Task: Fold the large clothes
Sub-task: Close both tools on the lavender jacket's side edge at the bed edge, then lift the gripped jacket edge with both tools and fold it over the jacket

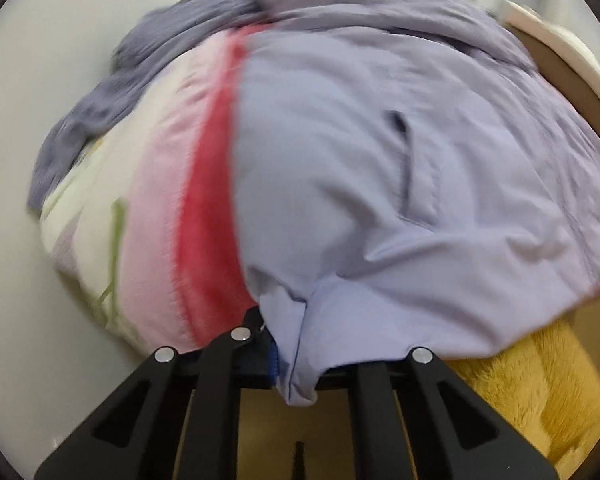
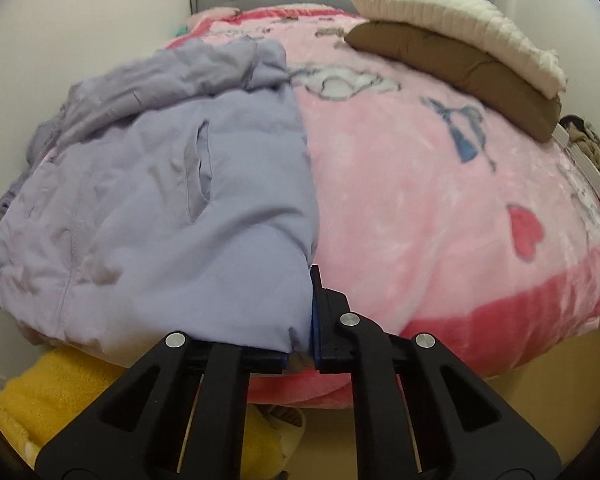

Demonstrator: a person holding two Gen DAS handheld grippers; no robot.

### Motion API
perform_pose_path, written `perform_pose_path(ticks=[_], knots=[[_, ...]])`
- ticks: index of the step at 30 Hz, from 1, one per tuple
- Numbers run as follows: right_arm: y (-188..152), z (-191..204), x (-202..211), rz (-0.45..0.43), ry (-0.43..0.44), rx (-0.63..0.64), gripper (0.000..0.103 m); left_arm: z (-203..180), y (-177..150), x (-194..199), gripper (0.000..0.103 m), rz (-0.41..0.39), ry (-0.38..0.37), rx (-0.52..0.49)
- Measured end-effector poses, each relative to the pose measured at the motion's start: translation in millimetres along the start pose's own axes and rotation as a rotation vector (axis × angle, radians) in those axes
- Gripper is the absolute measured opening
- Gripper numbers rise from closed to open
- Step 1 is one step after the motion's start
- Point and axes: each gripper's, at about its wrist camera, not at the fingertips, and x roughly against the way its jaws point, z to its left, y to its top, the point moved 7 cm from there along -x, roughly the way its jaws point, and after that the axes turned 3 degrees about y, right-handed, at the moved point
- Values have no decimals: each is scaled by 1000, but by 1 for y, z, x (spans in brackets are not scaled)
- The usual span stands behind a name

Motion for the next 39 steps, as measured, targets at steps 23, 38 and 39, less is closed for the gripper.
perform_pose_path(ticks=[23,38,39], knots=[[-38,22,49,65,14,158,5,66,-12,72,6,-105,36,206],[-43,39,-1,70,29,320,16,29,-11,23,11,-213,62,-183],[-50,38,-5,74,38,324,22,26,-18,21,20,-263,88,-250]])
